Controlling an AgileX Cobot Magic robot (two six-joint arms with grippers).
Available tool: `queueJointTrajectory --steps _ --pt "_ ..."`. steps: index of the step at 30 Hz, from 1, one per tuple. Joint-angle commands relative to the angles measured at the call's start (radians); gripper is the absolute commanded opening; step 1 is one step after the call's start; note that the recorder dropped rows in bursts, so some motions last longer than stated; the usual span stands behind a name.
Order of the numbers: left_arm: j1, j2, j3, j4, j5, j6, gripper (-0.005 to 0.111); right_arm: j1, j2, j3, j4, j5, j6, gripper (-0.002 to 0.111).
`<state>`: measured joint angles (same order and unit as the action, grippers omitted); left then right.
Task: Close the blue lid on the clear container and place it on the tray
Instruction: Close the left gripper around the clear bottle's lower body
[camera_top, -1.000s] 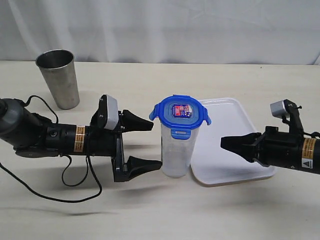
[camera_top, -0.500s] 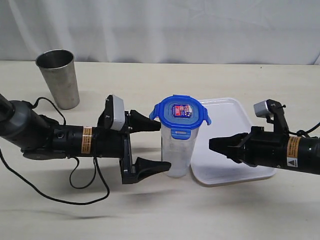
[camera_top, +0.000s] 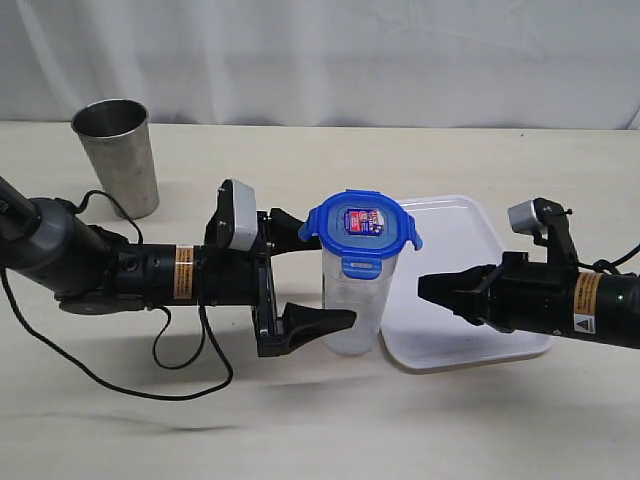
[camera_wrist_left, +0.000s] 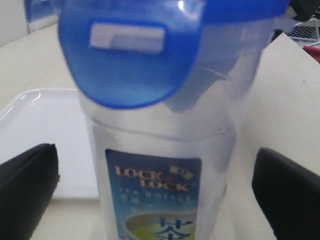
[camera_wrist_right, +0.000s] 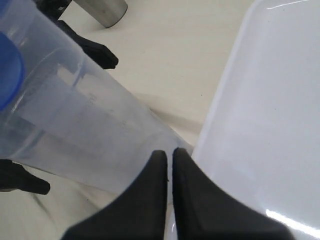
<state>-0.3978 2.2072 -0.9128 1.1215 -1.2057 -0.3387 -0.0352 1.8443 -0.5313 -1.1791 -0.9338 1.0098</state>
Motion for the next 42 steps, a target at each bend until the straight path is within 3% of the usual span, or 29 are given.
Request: queueJointTrajectory --steps 1,14,22,31,42 --pt "-0.038 0.001 -0.009 -0.02 0.0 -0.005 0.099 0.002 0.002 -0.003 0.001 -0.013 -0.004 0.004" --pt "-0.083 0.001 -0.009 -0.062 0.006 0.002 0.099 0.002 0.002 -0.003 0.001 -0.013 -0.004 0.004" --pt "-0.137 0.001 -0.009 -0.161 0.063 0.014 0.099 0.002 0.002 -0.003 0.005 -0.015 -0.004 0.004" --pt "-0.139 0.001 -0.009 -0.317 0.07 0.021 0.099 0.002 0.002 -0.003 0.005 -0.011 -0.004 0.004" --pt "-0.139 0.001 -0.009 -0.233 0.115 0.021 0.099 0.002 0.002 -0.003 0.005 -0.011 -0.004 0.004"
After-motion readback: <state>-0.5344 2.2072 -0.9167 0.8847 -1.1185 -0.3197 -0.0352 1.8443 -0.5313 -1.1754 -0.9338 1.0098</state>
